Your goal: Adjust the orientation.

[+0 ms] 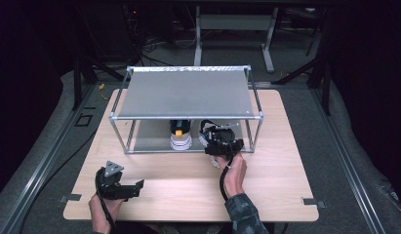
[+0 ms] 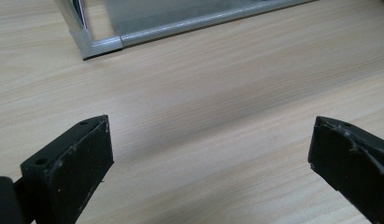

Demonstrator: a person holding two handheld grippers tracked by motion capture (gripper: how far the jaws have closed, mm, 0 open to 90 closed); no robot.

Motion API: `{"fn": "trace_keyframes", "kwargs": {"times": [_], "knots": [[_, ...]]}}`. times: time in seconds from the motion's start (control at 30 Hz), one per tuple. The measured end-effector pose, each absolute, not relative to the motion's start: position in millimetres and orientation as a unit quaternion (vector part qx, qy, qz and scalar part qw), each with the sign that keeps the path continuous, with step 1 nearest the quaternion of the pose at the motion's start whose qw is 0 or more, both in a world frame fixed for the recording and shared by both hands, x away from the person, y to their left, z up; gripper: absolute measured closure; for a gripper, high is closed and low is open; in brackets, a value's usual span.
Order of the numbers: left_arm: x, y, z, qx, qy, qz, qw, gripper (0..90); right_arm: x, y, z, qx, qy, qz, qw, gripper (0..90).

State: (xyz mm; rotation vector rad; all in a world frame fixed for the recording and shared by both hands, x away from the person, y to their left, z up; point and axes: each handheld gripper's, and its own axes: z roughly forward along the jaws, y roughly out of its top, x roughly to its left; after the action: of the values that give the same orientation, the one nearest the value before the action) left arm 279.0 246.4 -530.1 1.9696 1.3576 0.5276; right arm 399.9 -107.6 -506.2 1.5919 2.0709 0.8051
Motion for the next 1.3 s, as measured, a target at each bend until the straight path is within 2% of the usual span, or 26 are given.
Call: {"fn": "trace_keyframes", "kwargs": {"times": [0.13,0.37,0.7,1.23,1.3], "knots": [[279.0,247.7,-529.4,0.755,0.523,0.204,0.338,0.0,393.0,-113.8,-500.8,0.554,0.751,0.299,0.198,14.0],[279.4,245.3,-529.0,0.756,0.522,0.201,0.339,0.0,381.2,-137.3,-494.3,0.535,0.757,0.347,0.139,18.9],[280.4,242.8,-526.9,0.758,0.518,0.202,0.340,0.0,366.4,-146.5,-494.3,0.518,0.761,0.359,0.154,34.7],[279.9,243.4,-527.5,0.758,0.518,0.202,0.341,0.0,374.3,-126.6,-498.9,0.538,0.730,0.393,0.156,36.8],[279.5,244.1,-526.7,0.758,0.518,0.204,0.341,0.0,371.9,-122.6,-499.0,0.546,0.725,0.382,0.173,37.4]]}}
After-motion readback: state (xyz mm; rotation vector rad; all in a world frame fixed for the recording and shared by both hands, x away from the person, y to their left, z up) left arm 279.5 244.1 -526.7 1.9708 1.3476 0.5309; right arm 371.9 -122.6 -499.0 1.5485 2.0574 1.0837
